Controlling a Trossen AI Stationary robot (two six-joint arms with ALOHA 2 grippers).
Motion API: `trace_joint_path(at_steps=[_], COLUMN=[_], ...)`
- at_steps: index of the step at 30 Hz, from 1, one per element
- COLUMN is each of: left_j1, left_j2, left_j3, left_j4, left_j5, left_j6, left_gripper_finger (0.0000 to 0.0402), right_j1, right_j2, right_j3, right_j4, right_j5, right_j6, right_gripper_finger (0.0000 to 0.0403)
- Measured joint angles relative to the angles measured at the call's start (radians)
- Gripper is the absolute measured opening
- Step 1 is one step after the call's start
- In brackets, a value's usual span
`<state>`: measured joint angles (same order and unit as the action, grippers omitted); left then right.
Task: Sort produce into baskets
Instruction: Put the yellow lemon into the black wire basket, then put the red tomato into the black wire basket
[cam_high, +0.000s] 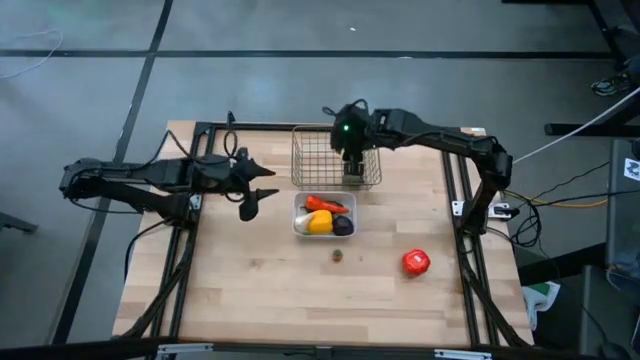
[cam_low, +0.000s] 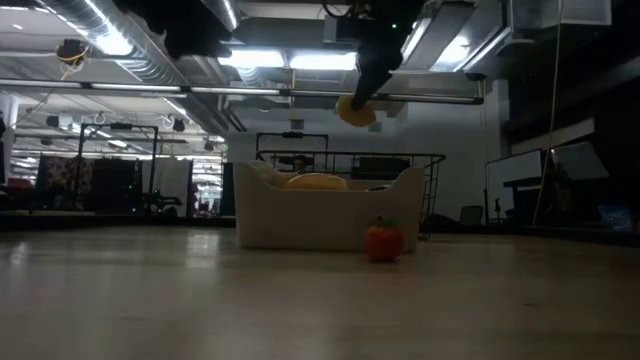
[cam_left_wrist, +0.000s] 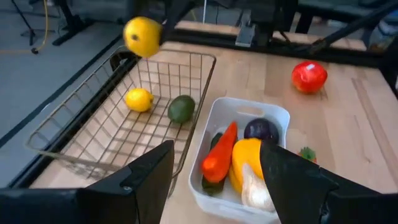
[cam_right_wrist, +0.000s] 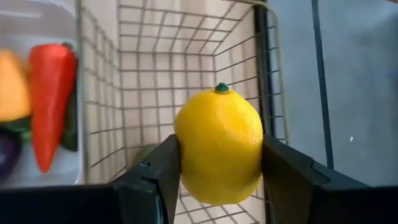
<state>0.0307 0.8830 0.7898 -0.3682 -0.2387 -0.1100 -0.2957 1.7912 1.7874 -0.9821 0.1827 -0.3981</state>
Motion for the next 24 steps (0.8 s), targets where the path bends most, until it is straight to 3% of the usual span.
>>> trace_joint_path(at_steps=[5,10,18,24], left_j1=[0.0,0.0,0.0,0.0], left_j2=[-0.002,-0.002,-0.002,-0.002], left_j3=[-0.141,-0.225,-0.229,-0.229], left_j4=[0.259,0.435,0.434,0.433], left_j5=[0.002,0.002,0.002,0.002], left_j6=[-0.004,-0.004,-0.009,-0.008], left_gripper_finger=[0.0235,0.0235,0.0235,0.0235], right_j1=[-0.029,-0.033,-0.032,-0.031], right_j2=[0.0,0.0,0.0,0.0], right_j3=[0.0,0.0,0.0,0.0], right_j4=[0.018,0.018,0.016,0.006], right_j5=[-0.001,-0.013,-0.014,-0.013], right_j6=[0.0,0.0,0.0,0.026], right_gripper_finger=[0.0186,0.0223,0.0305,0.0336])
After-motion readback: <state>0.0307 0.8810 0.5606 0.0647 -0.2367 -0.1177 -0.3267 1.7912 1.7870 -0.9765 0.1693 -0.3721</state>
